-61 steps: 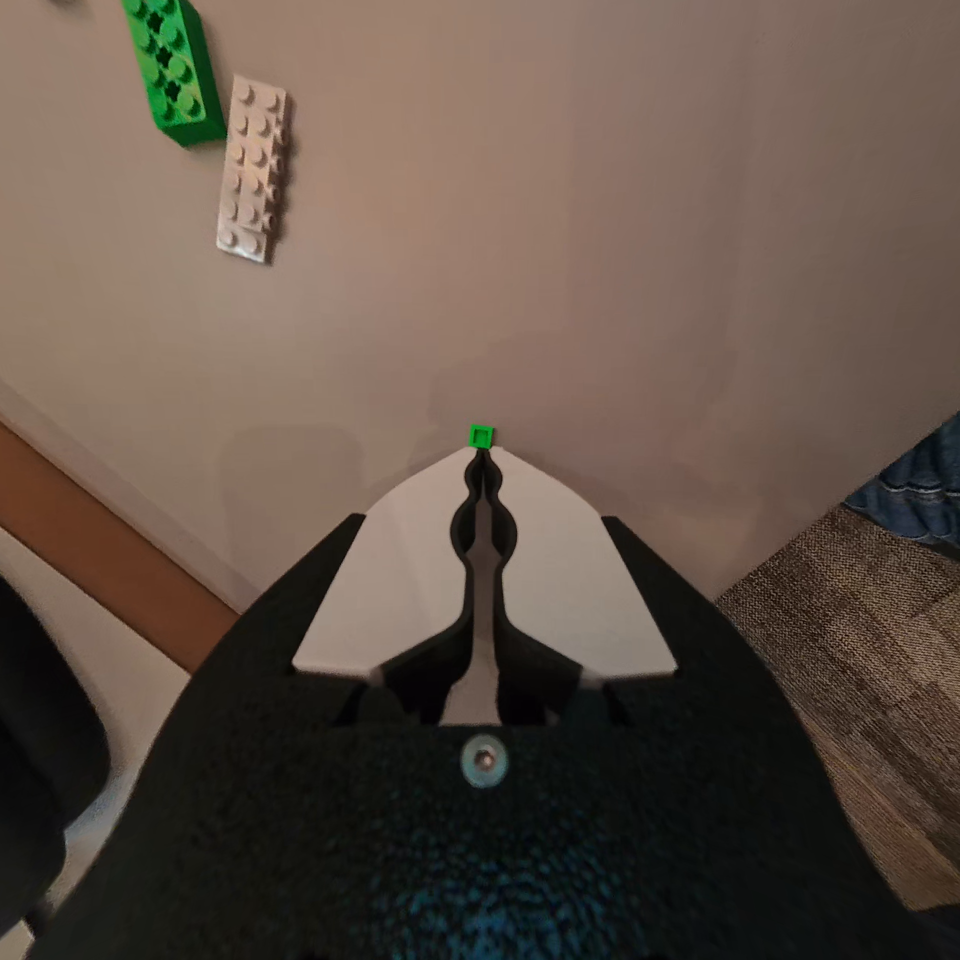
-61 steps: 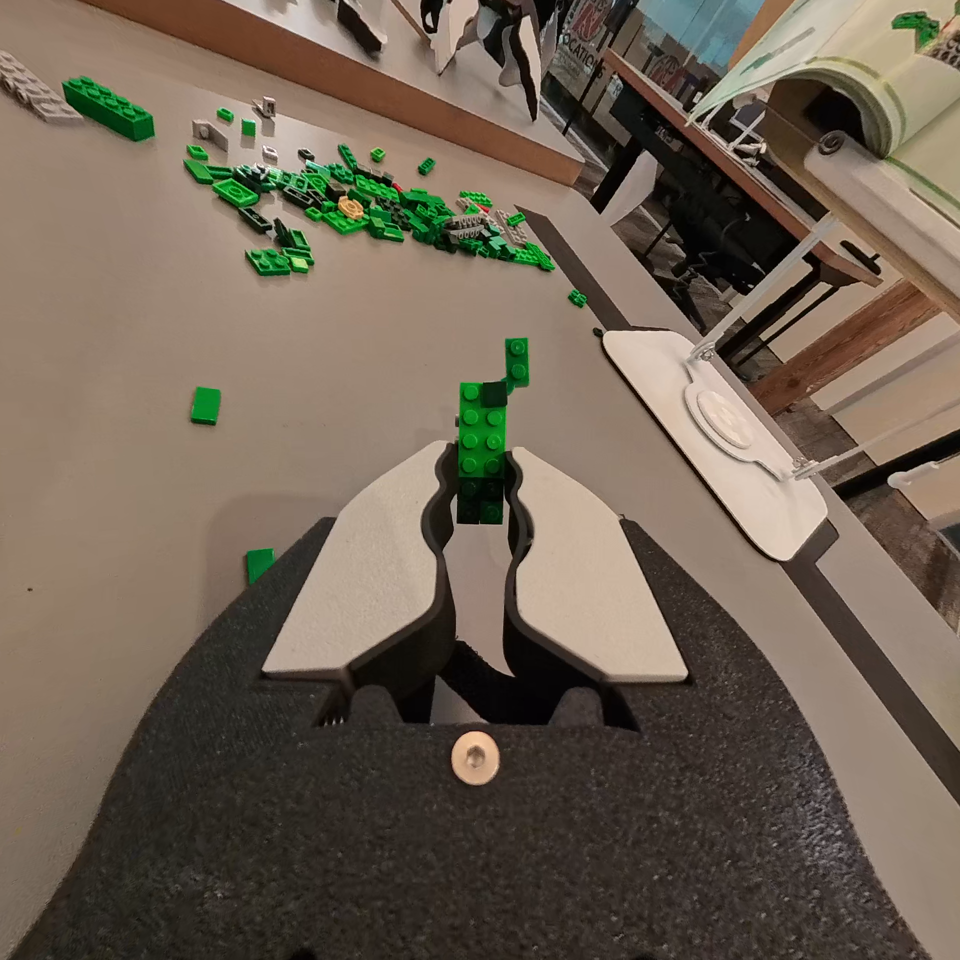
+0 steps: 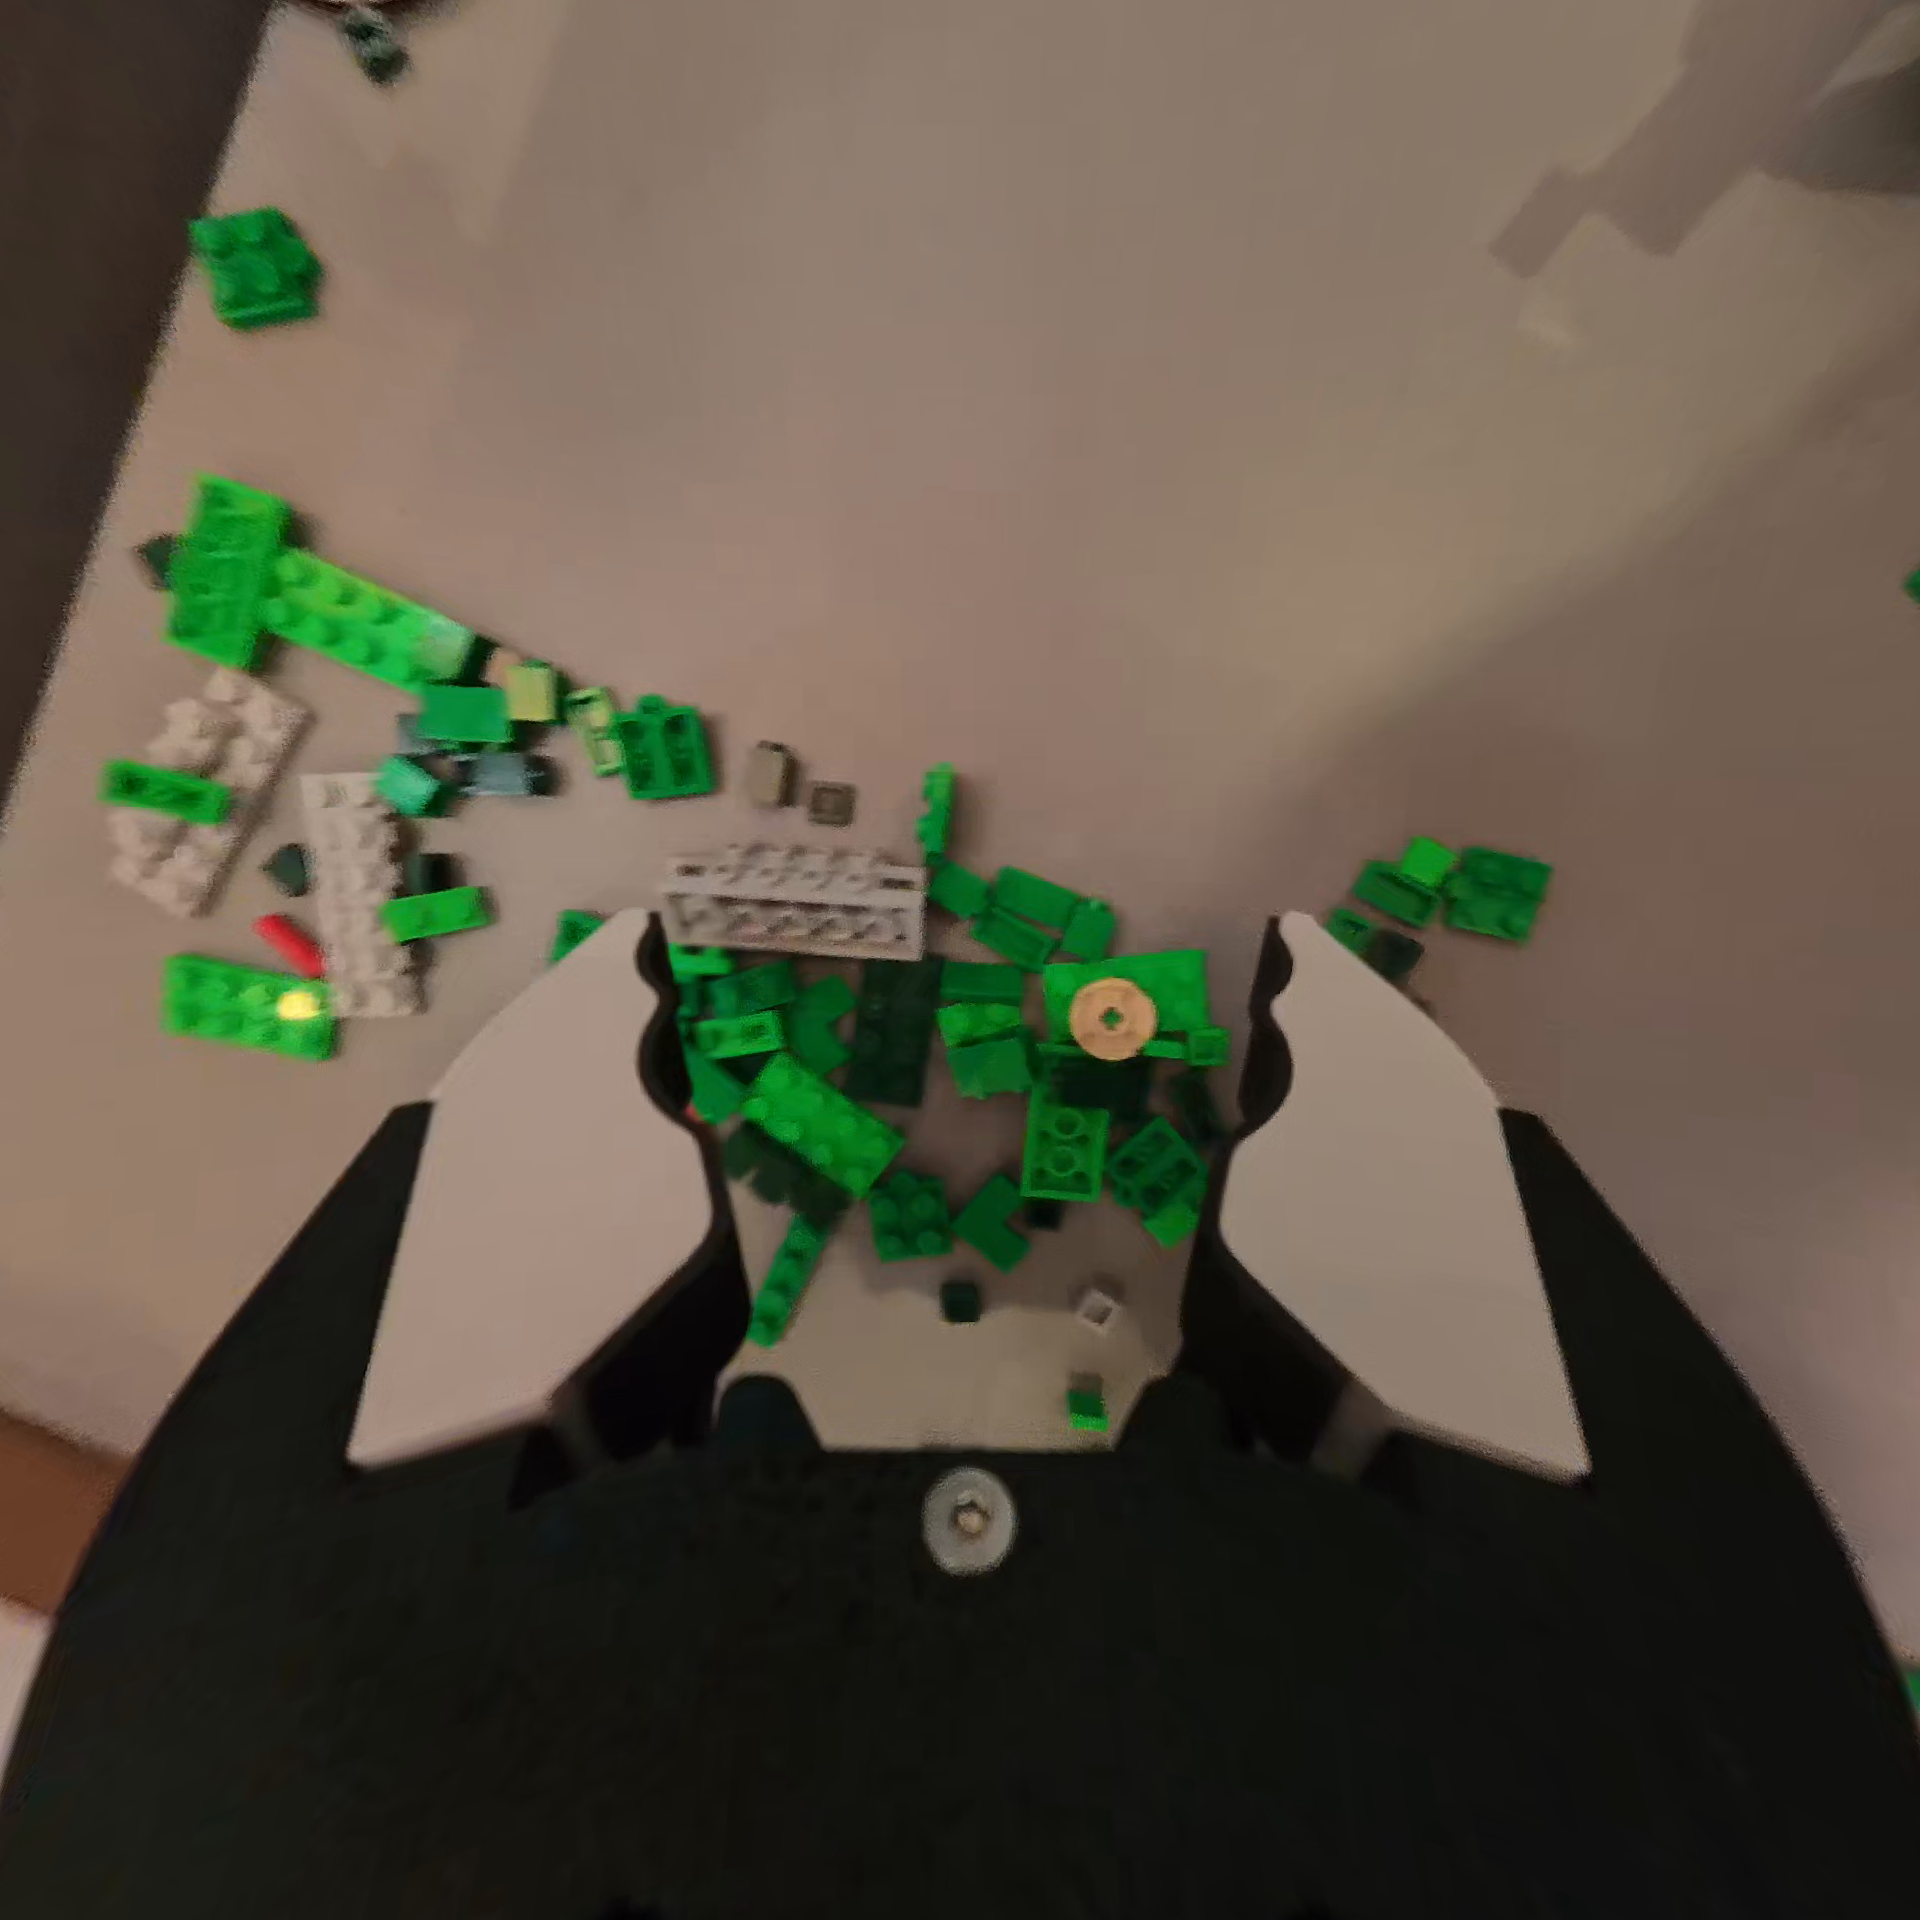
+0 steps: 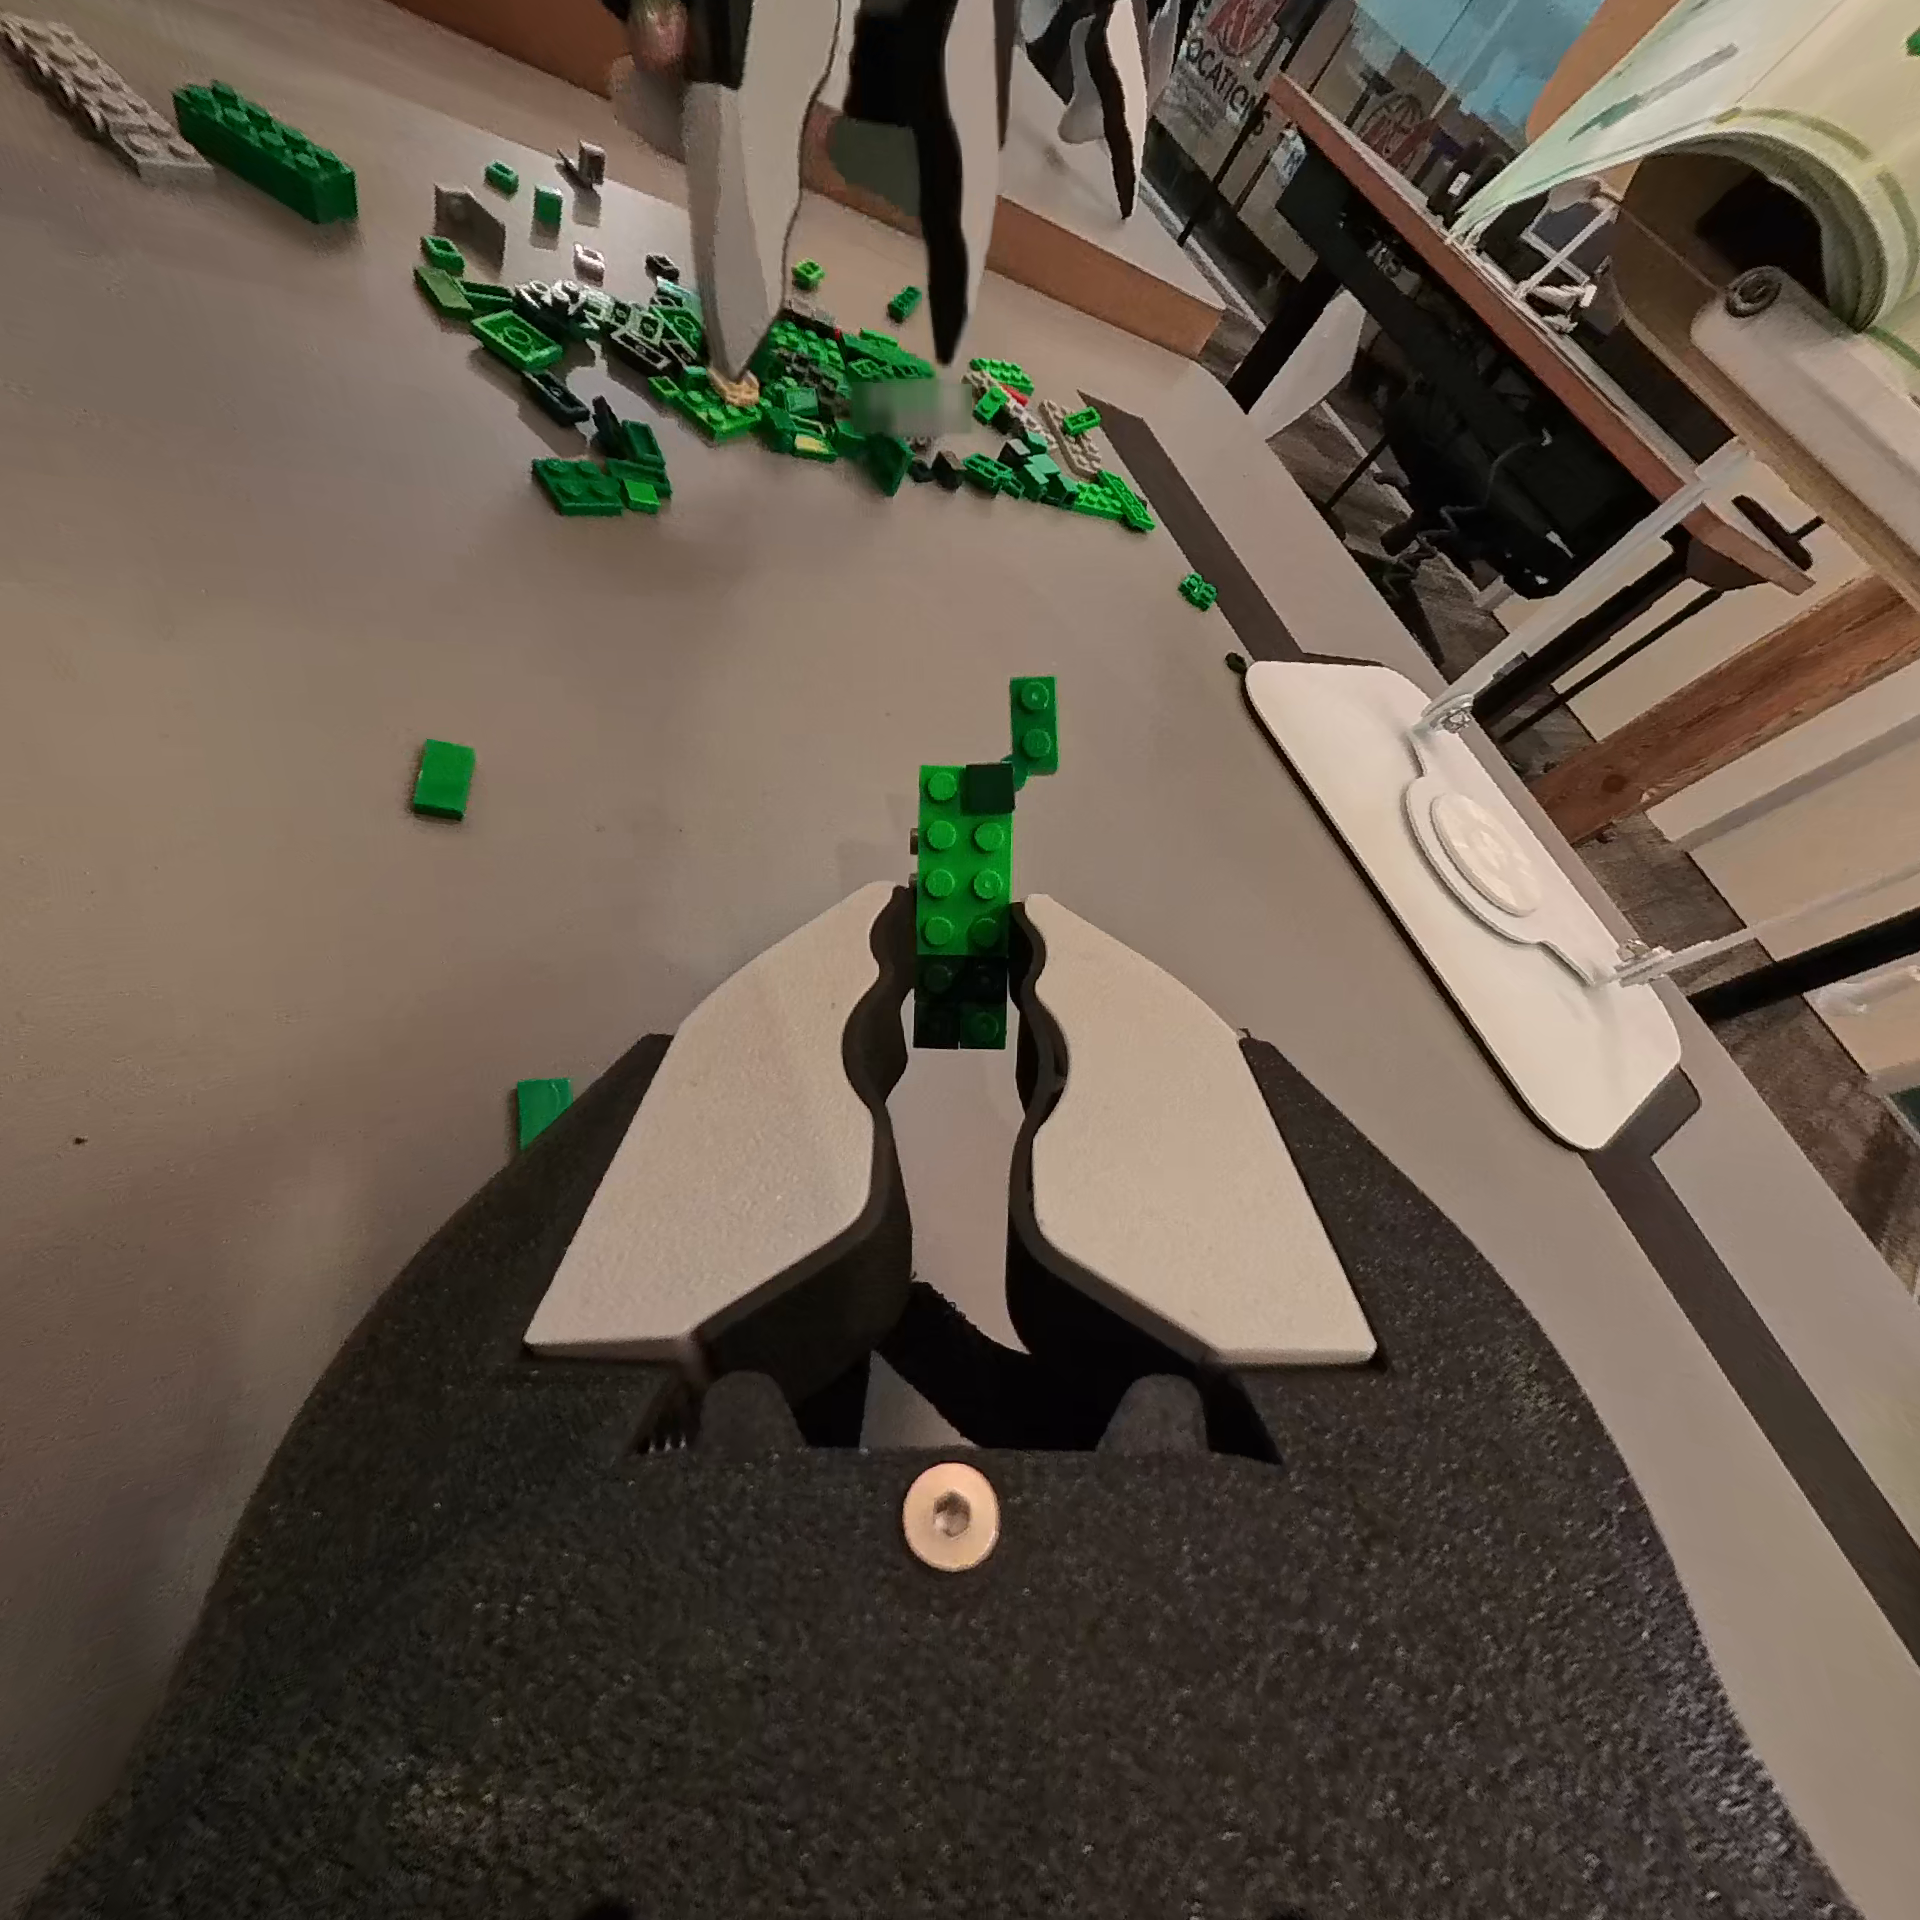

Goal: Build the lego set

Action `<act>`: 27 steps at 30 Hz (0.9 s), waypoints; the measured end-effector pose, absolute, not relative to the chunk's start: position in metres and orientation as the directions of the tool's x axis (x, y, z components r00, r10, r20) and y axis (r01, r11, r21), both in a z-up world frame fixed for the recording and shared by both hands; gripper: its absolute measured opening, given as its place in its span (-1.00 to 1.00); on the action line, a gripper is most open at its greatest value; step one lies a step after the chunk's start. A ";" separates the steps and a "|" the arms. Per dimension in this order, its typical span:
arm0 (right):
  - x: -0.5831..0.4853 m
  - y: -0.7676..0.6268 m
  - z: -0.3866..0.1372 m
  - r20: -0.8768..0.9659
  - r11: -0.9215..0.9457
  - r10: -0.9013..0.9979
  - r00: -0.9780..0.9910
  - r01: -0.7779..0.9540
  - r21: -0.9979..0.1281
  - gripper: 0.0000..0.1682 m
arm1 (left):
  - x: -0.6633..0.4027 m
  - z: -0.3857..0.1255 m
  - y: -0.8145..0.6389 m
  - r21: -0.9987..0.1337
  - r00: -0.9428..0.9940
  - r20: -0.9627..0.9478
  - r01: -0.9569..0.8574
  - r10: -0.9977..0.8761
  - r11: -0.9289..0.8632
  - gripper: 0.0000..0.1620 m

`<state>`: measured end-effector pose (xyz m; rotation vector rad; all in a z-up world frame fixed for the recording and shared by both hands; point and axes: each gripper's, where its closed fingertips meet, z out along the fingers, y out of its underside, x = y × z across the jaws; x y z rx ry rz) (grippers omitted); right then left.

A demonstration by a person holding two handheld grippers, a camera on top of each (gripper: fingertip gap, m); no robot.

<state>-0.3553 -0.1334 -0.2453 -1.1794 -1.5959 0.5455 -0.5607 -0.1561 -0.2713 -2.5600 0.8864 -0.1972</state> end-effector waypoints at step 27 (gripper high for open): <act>-0.356 -0.134 -0.246 0.472 0.427 0.882 0.003 0.419 -0.801 -0.81 | -0.513 -0.276 -0.157 -0.513 0.720 0.132 -0.539 -0.681 -0.669 0.27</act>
